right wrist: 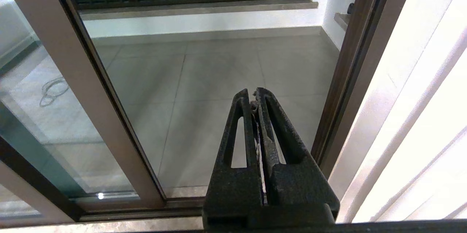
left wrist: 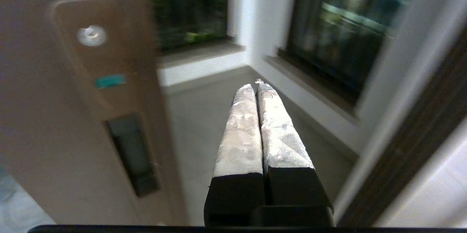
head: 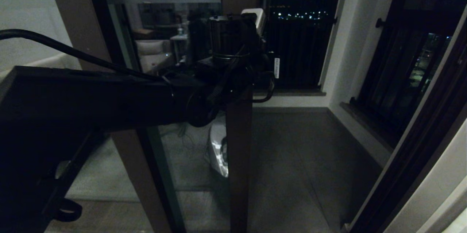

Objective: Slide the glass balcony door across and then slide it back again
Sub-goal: Open the slid door

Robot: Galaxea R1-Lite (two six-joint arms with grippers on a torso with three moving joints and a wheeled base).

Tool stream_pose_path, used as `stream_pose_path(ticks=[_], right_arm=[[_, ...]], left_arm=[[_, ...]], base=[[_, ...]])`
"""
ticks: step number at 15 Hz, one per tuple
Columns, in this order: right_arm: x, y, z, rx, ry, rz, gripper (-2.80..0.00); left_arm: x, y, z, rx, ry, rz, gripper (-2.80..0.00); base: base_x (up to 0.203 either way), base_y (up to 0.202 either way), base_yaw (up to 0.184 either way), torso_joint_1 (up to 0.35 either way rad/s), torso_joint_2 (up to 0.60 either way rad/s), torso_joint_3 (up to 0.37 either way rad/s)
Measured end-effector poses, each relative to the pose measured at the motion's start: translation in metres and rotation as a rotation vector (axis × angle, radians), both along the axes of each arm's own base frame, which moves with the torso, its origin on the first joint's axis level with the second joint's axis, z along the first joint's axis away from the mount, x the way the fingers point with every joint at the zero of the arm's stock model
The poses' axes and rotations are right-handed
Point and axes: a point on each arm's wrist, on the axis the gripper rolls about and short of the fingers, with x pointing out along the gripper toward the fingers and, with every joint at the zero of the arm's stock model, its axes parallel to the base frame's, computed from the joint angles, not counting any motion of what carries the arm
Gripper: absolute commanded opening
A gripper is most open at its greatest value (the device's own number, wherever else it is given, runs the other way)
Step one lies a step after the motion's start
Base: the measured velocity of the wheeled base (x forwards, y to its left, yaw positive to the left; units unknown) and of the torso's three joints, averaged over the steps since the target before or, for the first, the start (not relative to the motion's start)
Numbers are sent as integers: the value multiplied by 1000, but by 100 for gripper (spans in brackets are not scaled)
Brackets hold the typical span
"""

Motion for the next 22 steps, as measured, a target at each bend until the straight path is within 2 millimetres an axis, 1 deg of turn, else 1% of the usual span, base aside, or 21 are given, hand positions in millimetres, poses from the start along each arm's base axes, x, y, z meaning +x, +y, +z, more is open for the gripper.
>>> stream_pose_path(ticks=[4,7,11,22], right_arm=[[0,0,0,-1,0,0,-280],[0,0,0,-1,0,0,-280],[0,0,0,0,0,0,-280],[0,0,0,-1,0,0,-280]], left_arm=[[13,-11,-18,12,15,22,-280],[23,-14,-27,14,19,93,-280],[37,-9,-39,54,17,175,-280],[50,10,-39,55,15,270,-280]], base=[[0,0,0,0,0,0],[0,0,0,0,0,0],[0,0,0,0,0,0],[0,0,0,0,0,0]])
